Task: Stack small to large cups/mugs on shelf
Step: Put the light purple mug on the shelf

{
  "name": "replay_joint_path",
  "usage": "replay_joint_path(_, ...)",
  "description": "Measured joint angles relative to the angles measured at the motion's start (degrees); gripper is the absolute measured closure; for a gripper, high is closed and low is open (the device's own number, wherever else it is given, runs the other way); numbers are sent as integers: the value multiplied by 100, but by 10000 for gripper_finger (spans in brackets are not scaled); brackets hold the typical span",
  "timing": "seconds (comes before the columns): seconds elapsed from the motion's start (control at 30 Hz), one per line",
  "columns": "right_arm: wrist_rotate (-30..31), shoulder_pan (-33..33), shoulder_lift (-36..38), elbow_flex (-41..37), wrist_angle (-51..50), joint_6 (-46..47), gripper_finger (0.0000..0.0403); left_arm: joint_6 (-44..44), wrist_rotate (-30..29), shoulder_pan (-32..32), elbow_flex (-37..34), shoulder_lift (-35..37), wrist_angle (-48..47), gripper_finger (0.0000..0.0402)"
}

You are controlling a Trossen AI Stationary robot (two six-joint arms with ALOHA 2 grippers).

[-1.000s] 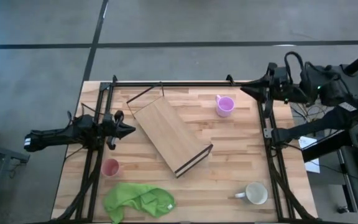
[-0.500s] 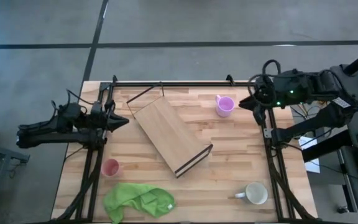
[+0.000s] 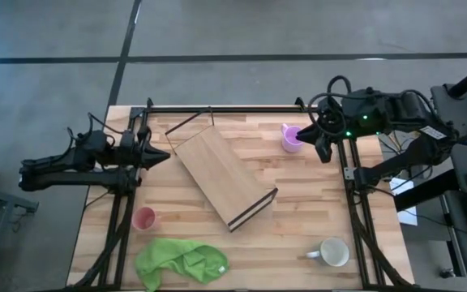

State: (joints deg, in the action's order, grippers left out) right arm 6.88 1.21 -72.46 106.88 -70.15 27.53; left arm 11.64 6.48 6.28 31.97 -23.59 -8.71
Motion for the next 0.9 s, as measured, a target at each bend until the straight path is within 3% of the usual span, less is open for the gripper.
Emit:
replay_joint_path(0.47,39,0,-249,152,-265,-287,339,0,0,0,0,3,24,402)
replay_joint_path(0.53,211,-11,-296,145,-558,-429,339,0,0,2,0,-11,26,402)
replay_joint_path(0.67,1124,-88,-510,118,-1968,-460,339,2,0,0,0,-34,24,402)
replay_joint_path(0.9,1389,-170,-713,-294,-1698,-1104,339,10,2,2,0,-52,26,402)
